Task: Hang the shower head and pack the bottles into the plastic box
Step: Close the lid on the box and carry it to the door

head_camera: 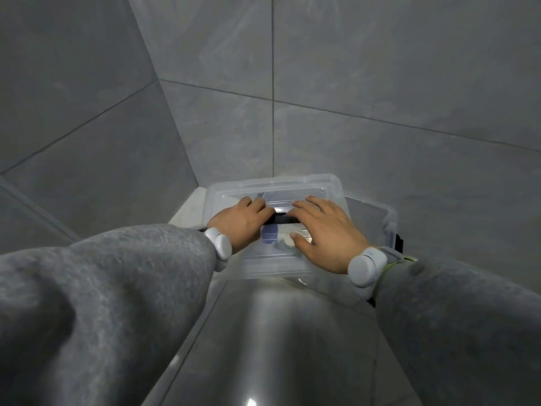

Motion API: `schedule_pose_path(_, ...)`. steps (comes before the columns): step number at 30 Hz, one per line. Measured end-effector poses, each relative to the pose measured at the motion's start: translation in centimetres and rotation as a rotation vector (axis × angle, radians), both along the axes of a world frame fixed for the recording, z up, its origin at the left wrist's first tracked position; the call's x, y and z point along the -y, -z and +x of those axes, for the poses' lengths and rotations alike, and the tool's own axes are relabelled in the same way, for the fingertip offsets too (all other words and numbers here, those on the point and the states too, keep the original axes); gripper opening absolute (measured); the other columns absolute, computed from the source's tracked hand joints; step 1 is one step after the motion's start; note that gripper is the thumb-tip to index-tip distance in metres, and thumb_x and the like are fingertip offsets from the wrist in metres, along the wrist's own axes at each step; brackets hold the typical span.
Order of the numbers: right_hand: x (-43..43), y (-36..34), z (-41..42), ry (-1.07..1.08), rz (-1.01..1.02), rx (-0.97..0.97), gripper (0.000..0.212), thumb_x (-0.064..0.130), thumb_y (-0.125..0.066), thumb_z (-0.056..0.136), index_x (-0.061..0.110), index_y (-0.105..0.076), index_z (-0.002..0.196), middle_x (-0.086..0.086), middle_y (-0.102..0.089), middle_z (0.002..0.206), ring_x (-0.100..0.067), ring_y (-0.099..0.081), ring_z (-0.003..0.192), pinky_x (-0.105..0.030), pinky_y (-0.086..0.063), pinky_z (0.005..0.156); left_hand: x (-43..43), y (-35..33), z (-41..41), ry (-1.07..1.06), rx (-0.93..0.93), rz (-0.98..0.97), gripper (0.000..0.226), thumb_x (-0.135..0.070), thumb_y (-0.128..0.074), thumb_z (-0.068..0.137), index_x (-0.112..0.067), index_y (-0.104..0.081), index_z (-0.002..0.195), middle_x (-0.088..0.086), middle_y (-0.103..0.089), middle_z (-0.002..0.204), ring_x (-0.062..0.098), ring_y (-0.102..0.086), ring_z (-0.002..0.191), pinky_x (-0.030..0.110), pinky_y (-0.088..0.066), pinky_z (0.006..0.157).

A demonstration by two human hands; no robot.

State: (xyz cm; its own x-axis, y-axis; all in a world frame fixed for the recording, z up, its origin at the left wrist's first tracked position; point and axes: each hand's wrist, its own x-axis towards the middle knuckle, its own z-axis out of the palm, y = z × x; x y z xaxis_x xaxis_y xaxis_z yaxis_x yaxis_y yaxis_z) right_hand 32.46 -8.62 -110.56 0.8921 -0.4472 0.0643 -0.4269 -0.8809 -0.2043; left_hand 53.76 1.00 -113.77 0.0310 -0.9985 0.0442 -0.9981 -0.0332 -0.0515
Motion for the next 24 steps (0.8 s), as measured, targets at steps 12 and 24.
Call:
schedule_pose_path(12,3.7,1.5,-2.8,0.150,0.045,-0.038,0.050,0.045,-0.049,0.096,0.028,-0.045,0.143,0.007,-0.042,0.152,-0.017,-0.030,0.141,-0.037,-0.020,0.115,4.1,0.8,-3.1,0.119,-0.047,0.034,0.067,-0.006,-0.069,0.087,-0.022,-0.044,0.146,0.008,-0.049,0.132,0.031,-0.048,0.116,0.048,-0.055,0.086)
schedule_pose_path(24,6.4,2.8,-3.1,0.237,0.137,-0.001,0.038,0.043,-0.061,0.088,0.032,-0.055,0.124,0.010,-0.047,0.145,-0.017,-0.033,0.137,-0.039,-0.025,0.114,6.4,1.0,-3.0,0.187,-0.082,0.001,0.056,-0.004,-0.058,0.092,-0.022,-0.049,0.144,0.007,-0.051,0.130,0.029,-0.046,0.115,0.049,-0.055,0.084)
